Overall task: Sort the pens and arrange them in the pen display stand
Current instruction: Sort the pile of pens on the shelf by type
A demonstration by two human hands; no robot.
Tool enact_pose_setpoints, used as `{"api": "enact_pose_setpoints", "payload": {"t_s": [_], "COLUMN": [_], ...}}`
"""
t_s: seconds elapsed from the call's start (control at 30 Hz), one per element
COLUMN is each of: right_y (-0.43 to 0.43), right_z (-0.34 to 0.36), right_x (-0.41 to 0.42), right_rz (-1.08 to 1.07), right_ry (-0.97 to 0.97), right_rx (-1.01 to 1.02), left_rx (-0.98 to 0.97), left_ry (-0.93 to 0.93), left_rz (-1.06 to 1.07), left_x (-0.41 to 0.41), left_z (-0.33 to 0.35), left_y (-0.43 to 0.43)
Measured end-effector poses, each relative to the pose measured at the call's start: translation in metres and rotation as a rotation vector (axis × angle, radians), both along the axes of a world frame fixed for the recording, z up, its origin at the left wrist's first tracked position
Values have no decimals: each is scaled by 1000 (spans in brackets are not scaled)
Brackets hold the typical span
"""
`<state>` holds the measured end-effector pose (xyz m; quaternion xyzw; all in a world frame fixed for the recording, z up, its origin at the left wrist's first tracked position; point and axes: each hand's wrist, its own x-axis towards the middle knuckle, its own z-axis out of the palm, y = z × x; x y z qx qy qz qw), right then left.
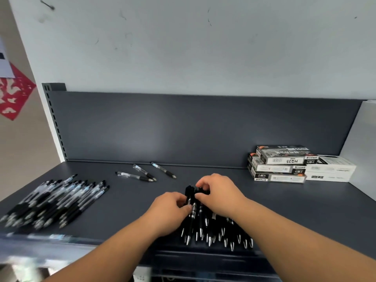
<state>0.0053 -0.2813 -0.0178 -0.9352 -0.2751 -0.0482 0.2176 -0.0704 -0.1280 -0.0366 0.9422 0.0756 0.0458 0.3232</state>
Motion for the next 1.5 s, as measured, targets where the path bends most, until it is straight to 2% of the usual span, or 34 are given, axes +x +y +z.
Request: {"api": "enact_pose_setpoints", "payload": {"t_s": [0.4,0.63,0.77,1.0,1.23,1.4,1.5], "right_y": [39,93,124,150,157,151,141], "right_z": [17,20,19,14,14,14,16], "right_x": [-11,-1,16,51,56,49,43], "right_rz": [12,32,-8,-166,-192,-196,-199], "right_ry": [6,60,119,220,293,458,472], "right_rx": [-28,-103,-169,-243,-290,-127,-92], "left_rx": [156,417,517,634,545,474,387], "left_ry": [-75,-19,47,180,199,95,16], "left_rz": [69,105,10,-282,-334,-223,-82], "left_x": [0,15,35,75,83,70,66], "left_z": [12,32,38,25,21,18,14], "left_y": [64,137,160,166,161,150,149]}}
